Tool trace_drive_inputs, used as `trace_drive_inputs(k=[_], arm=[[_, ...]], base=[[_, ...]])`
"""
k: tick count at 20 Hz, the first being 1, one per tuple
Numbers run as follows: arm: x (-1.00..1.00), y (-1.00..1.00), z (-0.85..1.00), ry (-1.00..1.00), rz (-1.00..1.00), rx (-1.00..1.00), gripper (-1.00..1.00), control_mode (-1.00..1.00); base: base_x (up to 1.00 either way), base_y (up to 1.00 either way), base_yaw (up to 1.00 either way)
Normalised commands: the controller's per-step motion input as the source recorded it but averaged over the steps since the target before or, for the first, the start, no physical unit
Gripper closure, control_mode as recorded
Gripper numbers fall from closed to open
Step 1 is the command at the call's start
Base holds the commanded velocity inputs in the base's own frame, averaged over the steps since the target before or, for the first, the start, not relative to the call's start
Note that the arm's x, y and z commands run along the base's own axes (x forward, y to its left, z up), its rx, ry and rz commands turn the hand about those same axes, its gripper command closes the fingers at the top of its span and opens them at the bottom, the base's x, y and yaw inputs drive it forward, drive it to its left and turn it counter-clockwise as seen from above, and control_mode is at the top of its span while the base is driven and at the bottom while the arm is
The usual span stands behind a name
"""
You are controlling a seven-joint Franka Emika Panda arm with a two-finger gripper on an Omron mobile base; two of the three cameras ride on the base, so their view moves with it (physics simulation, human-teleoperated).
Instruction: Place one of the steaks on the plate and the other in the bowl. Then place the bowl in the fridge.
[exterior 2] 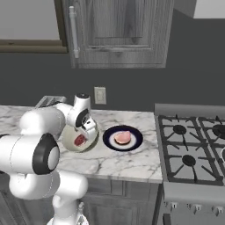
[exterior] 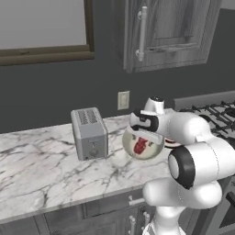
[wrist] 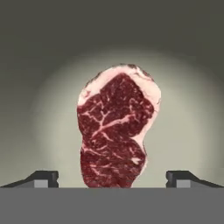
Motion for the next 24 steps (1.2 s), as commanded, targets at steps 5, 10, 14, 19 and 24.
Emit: trace_drive_inputs(k=[5, 10, 14, 19, 24], arm=[[-0.03, -0.01, 0.56, 0.0, 0.0, 0.14, -1.0, -1.0], [0.0, -0.01, -0.1, 0.01, 0.0, 0.06, -1.0, -1.0], [-0.2, 0.0, 0.06, -0.01, 0.0, 0.03, -1.0, -1.0], [-0.41, -0.05, 0.51, -0.05, 0.0, 0.09, -1.0, -1.0], [-0.52, -0.23, 0.49, -0.01, 0.0, 0.11, -1.0, -1.0]], base=[[0.0, 0.0, 0.0], [0.0, 0.0, 0.0], [0.0, 0.0, 0.0], [0.0, 0.0, 0.0], [0.0, 0.0, 0.0]])
